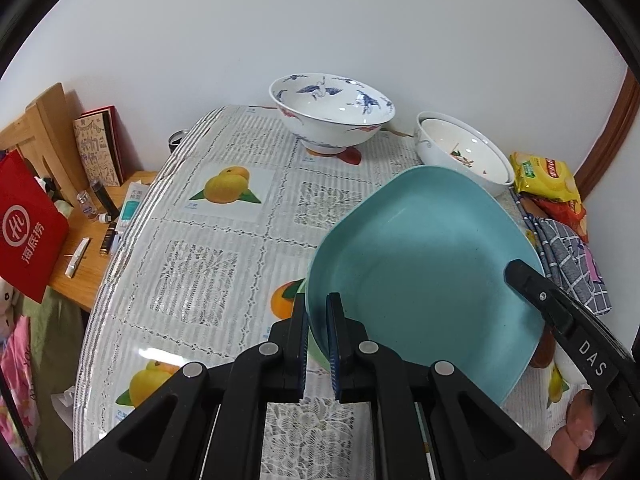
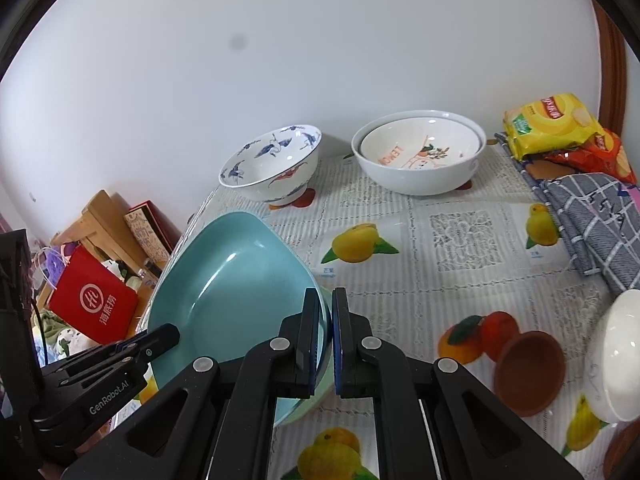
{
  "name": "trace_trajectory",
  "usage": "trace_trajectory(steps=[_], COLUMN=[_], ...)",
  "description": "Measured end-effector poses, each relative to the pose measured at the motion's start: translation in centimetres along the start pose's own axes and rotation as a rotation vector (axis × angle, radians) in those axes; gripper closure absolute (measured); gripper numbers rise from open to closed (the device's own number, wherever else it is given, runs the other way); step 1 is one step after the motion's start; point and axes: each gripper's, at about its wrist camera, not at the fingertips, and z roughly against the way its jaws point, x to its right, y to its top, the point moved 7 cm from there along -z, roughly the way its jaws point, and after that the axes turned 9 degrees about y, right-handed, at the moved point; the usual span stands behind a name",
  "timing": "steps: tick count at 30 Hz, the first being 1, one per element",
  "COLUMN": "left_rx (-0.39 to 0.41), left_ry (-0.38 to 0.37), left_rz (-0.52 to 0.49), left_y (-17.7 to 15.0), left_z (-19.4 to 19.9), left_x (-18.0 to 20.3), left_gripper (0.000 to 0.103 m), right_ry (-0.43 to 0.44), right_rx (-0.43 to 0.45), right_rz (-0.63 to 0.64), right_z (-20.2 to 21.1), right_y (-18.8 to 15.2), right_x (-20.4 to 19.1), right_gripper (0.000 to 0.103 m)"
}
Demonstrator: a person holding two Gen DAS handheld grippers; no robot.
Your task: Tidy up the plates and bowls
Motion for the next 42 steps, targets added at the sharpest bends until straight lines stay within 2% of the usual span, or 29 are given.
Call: trace_trajectory(steps=[14,28,34,37,42], left_rx=[-0.061,-0.075,-0.082,-0.084,-0.049], left_ry=[0.015,0.029,0.040,0.040,0.030], left_rz=[-0.016,-0.040,-0.080,-0.079,-0.094], left_y=[-1.0,-1.7,-1.9,-1.9,-1.7], left_z=[-3.8,-4.6,-4.2,-3.7,-1.5], left_x=[0.5,0.9,1.3,0.9,0.6], left_gripper=[0.093,0.091,0.087,0.083,0.083], right_ry=[-0.003,-0.050,-0.072,-0.056,-0.038], right_rx=[-0.052,-0.068,-0.054,-0.029,0.027], right_rz=[0.018,0.058,0.086,0.086,0.083], right_z=[-4.0,-5.8,-6.3,-5.8,-3.7], right_y=[-1.3,-1.9,-2.2,-2.1,-1.6], right_x=[1.5,2.1,2.1,2.0,1.6], right_gripper=[0.096,0.094,0.087,0.075,0.072])
